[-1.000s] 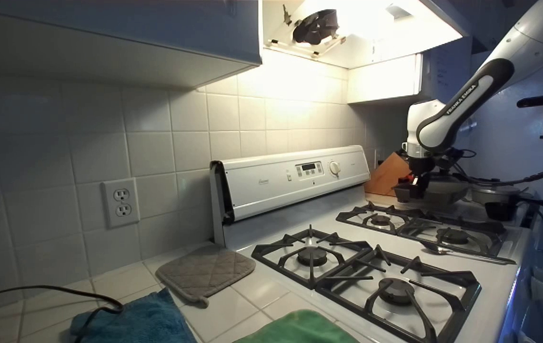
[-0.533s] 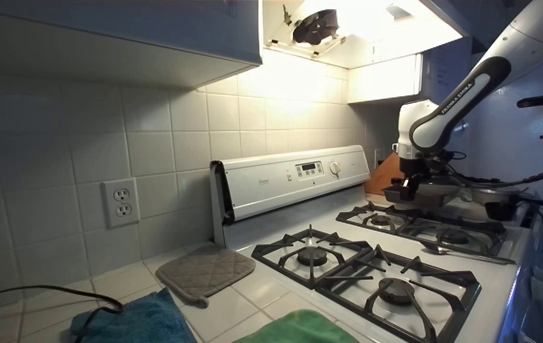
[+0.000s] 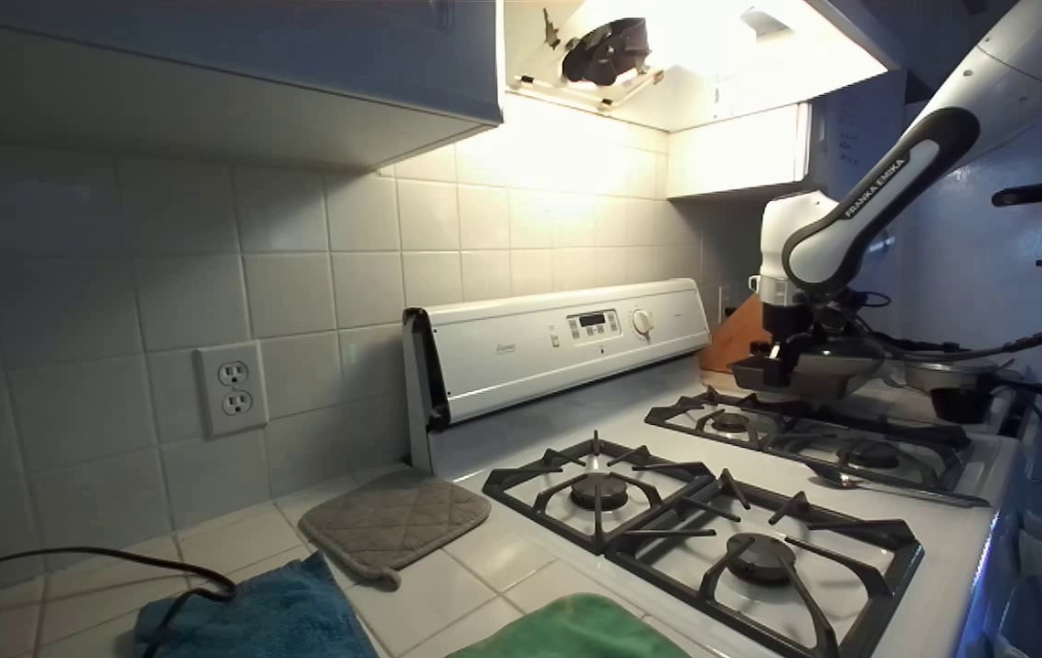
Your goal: Put the baking tray on the stove, then place the spoon in it
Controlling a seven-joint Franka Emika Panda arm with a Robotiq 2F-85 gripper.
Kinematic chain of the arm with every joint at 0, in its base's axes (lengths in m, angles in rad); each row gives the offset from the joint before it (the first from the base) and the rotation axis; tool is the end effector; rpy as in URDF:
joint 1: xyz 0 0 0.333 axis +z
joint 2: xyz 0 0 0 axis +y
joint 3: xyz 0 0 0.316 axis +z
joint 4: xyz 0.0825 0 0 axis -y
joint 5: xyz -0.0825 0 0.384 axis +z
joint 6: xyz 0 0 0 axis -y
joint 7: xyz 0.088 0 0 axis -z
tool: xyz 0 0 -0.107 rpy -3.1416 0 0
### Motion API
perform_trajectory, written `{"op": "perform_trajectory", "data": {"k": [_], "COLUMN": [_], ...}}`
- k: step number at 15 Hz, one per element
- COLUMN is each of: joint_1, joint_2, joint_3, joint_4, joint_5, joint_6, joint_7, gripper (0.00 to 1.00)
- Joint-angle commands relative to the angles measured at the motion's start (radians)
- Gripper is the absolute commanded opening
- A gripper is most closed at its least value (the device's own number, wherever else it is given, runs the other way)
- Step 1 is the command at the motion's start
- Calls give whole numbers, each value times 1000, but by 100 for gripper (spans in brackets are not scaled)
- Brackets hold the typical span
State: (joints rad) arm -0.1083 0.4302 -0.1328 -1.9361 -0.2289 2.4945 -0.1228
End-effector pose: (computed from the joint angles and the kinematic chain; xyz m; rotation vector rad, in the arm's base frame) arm 0.6185 -0.1461 0.2764 2.9134 0.1042 0.1293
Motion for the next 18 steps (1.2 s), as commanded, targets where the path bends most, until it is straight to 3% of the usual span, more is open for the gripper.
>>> {"op": "perform_trajectory", "data": {"k": [1,10,18], "joint_1": [10,27,51], "joint_2": [-29,-13,39], "joint_3": [13,44,58], "joint_4": [-17,-17,-10], "joint_5": [11,32,35], "joint_6": [-35,35,195], "joint_7": [12,52,80], "gripper": [1,1,1]}}
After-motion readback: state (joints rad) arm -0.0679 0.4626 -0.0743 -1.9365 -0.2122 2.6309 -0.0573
